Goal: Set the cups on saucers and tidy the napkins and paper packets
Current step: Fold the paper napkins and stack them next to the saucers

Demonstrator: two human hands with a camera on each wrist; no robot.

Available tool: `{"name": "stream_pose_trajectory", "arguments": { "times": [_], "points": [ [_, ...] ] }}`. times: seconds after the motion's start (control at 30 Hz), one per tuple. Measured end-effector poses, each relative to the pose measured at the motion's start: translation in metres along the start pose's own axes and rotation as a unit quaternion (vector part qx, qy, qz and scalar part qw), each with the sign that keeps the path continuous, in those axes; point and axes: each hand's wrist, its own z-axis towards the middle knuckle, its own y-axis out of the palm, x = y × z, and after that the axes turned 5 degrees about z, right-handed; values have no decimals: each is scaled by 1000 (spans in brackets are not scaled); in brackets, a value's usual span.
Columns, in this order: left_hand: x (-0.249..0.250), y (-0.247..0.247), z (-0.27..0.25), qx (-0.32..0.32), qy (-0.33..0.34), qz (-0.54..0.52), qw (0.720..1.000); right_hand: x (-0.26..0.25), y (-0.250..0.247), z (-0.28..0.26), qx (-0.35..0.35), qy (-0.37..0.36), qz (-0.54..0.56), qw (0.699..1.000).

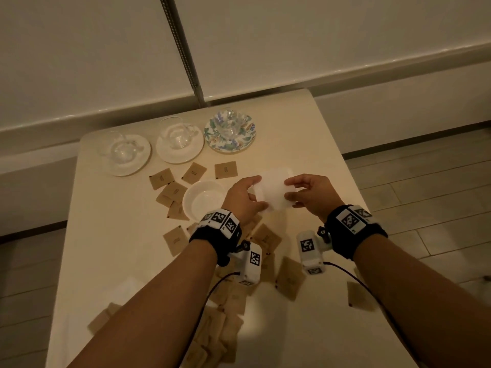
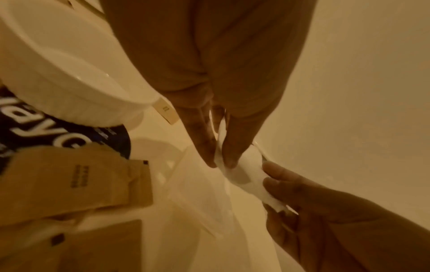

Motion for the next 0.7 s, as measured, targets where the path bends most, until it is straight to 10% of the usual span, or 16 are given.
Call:
{"name": "stream_pose_trajectory", "arguments": {
  "times": [0.7],
  "points": [
    [-23, 41, 51, 9, -27, 158, 987, 49, -14, 49, 2, -9, -207, 978]
  ]
}}
